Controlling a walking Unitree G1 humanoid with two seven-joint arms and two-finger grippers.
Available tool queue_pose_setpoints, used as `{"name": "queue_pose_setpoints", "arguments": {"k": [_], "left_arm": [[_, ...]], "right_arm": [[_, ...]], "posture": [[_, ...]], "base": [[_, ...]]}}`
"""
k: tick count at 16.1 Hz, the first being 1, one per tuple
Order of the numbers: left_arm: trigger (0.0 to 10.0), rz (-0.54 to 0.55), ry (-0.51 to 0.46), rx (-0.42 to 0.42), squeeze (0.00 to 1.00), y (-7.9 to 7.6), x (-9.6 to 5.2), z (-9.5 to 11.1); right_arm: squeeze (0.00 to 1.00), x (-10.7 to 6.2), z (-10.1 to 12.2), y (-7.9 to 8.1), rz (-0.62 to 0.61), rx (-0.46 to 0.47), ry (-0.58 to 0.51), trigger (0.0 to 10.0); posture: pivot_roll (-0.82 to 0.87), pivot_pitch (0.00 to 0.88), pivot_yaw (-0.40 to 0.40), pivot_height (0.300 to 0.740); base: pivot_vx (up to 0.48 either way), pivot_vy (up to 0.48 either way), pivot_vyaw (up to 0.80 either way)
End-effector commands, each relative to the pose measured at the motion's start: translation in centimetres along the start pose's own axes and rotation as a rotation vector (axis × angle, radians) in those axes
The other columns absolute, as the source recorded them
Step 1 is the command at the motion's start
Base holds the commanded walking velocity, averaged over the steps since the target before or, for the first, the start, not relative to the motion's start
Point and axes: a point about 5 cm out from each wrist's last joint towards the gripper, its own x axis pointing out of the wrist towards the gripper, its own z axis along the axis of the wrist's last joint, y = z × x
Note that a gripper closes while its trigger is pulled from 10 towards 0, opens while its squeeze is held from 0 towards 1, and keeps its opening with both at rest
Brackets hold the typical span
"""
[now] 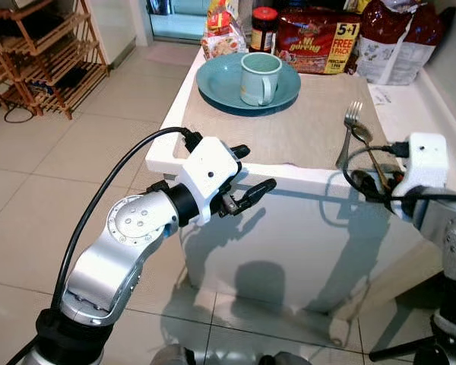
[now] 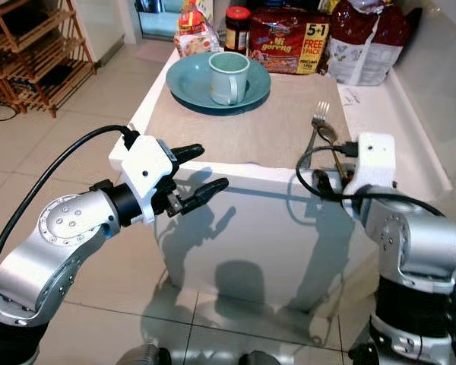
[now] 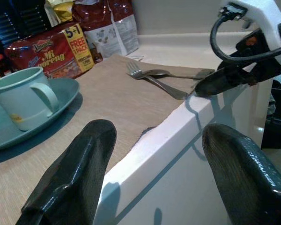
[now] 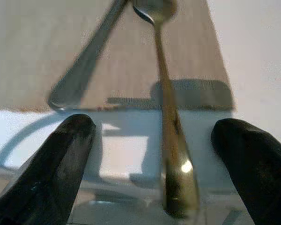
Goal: Setting the table
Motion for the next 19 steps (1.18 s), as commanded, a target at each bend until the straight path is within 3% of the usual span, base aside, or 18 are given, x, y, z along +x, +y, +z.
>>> {"name": "queue_pose_setpoints", "arguments": {"k": [1, 2, 3, 4, 19], "left_arm": [[10.0, -0.017, -0.008, 0.016, 0.0, 0.0, 0.1, 0.5], [10.0, -0.018, -0.007, 0.017, 0.0, 0.0, 0.1, 0.5], [10.0, -0.02, -0.007, 0.017, 0.0, -0.1, 0.1, 0.5], [10.0, -0.021, -0.006, 0.017, 0.0, -0.1, 0.1, 0.5], [10.0, -0.026, -0.002, 0.019, 0.0, 0.0, 0.3, 0.4]], "right_arm": [[0.0, 0.1, 0.2, 0.0, 0.008, -0.007, -0.007, 5.7], [0.0, 0.2, 0.2, 0.0, 0.009, -0.009, -0.006, 3.0], [0.0, 0.3, 0.0, 0.0, 0.012, -0.011, 0.002, 1.8], [0.0, 0.3, -0.1, 0.0, 0.016, -0.013, 0.016, 0.0], [0.0, 0.0, -0.9, -0.6, -0.022, 0.022, 0.05, 0.0]], "posture": [[0.04, 0.072, -0.026, 0.74], [0.04, 0.073, -0.025, 0.74], [0.04, 0.074, -0.025, 0.74], [0.04, 0.074, -0.025, 0.74], [0.04, 0.075, -0.021, 0.74]], "base": [[0.0, 0.0, 0.0], [0.0, 0.0, 0.0], [0.0, 0.0, 0.0], [0.0, 0.0, 0.0], [0.0, 0.0, 0.0]]}}
